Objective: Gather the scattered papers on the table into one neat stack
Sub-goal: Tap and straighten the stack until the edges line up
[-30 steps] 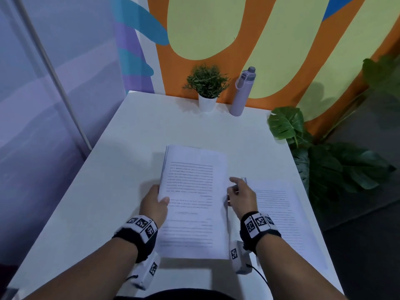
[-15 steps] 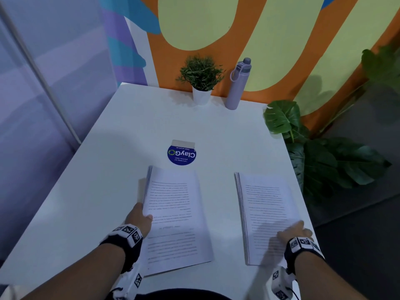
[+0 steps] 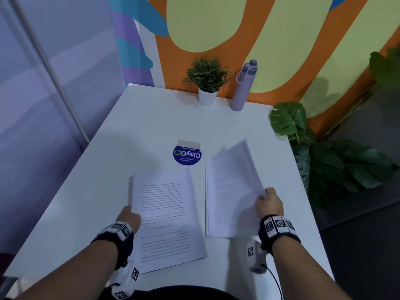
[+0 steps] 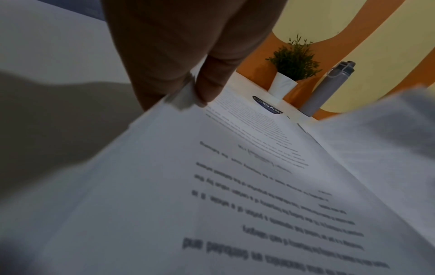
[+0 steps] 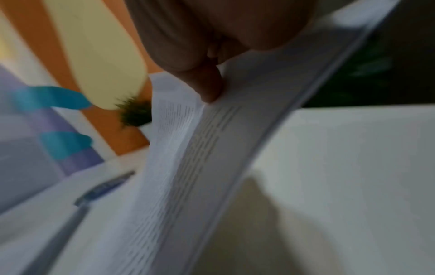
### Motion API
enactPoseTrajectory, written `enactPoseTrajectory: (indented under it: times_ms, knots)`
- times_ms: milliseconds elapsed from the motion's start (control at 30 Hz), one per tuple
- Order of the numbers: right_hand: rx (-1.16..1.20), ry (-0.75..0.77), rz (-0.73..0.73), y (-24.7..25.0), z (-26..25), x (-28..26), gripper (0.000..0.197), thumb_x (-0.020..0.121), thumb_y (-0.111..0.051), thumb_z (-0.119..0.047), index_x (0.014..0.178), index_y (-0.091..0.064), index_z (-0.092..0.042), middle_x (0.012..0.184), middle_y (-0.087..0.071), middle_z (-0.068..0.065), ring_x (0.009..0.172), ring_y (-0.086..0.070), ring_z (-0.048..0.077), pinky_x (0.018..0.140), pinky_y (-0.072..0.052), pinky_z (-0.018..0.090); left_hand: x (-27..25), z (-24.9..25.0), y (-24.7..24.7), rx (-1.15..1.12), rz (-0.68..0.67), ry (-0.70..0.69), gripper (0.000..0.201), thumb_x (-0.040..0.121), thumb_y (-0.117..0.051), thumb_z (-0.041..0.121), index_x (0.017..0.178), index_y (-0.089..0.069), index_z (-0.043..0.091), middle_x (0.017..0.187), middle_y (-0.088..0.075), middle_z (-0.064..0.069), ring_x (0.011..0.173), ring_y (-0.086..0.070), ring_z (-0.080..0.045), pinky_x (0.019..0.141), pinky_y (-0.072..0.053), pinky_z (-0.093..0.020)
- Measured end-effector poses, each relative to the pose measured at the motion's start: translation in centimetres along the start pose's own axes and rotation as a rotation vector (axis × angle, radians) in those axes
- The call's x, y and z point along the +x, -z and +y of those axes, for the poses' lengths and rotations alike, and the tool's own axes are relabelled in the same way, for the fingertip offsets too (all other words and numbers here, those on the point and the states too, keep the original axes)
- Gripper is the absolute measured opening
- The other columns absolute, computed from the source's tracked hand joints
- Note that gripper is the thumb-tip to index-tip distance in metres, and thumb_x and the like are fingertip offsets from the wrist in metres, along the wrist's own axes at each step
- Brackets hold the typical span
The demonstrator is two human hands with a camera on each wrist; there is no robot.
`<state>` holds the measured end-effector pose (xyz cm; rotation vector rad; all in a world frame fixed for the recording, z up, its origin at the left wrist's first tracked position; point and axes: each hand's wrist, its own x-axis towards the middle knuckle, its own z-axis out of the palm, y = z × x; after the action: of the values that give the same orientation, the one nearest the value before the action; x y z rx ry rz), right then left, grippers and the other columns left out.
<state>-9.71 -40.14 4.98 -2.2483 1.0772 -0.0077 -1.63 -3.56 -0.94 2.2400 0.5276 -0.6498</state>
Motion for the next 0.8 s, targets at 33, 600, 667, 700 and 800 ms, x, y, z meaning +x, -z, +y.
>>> enactPoseTrajectory:
  times_ms: [33, 600, 667, 700, 800]
  knots:
    - [0.017, 0.059, 0.021, 0.7, -1.6, -0.2, 0.004, 0.09, -0.043, -0.006, 0.092, -0.044, -0.01, 0.092, -0.057, 0.018, 0.079, -0.052, 0.031, 0.067, -0.04, 0.032, 0.0, -0.1, 0.2, -0.002, 0.015, 0.004, 0.032, 0.082, -0.037, -0.007, 0.058, -0.036, 0.013, 0.059, -0.041, -0.003, 0.052, -0.036, -0.017, 0.05, -0.026, -0.022]
    - [0.037, 0.184, -0.424, -11.5, -5.8, -6.6, 0.027, 0.091, -0.047, -0.012, 0.116, -0.054, -0.004, 0.113, -0.063, 0.017, 0.101, -0.06, 0.031, 0.076, -0.038, 0.024, -0.8, -0.7, 0.2, -0.15, -0.012, 0.021, 0.053, 0.098, -0.036, 0.031, 0.139, -0.032, -0.001, 0.137, -0.045, -0.022, 0.121, -0.048, -0.036, 0.103, -0.037, -0.039]
    - [0.024, 0.166, -0.442, -12.0, -5.9, -6.9, 0.032, 0.091, -0.045, -0.013, 0.121, -0.052, -0.004, 0.108, -0.06, 0.014, 0.096, -0.058, 0.029, 0.076, -0.038, 0.024, -0.5, -1.1, 0.2, -0.137, 0.011, -0.009, 0.033, 0.095, -0.039, 0.017, 0.122, -0.049, 0.0, 0.104, -0.057, -0.016, 0.089, -0.056, -0.029, 0.087, -0.045, -0.034]
    - [0.016, 0.168, -0.445, -12.1, -5.9, -7.1, 0.027, 0.091, -0.043, -0.012, 0.116, -0.052, -0.005, 0.101, -0.057, 0.011, 0.09, -0.055, 0.027, 0.075, -0.038, 0.024, -0.3, -1.3, 0.2, -0.127, 0.01, -0.018, 0.019, 0.094, -0.038, 0.011, 0.104, -0.053, 0.006, 0.087, -0.053, -0.008, 0.073, -0.051, -0.022, 0.078, -0.043, -0.029]
    - [-0.057, 0.199, -0.424, -11.2, -6.2, -6.6, 0.008, 0.089, -0.041, -0.011, 0.084, -0.046, -0.014, 0.084, -0.054, 0.004, 0.08, -0.051, 0.023, 0.07, -0.04, 0.026, -0.4, -1.5, 0.6, -0.09, 0.028, -0.037, 0.018, 0.095, -0.034, 0.004, 0.083, -0.039, 0.016, 0.073, -0.039, 0.003, 0.06, -0.035, -0.008, 0.074, -0.032, -0.024]
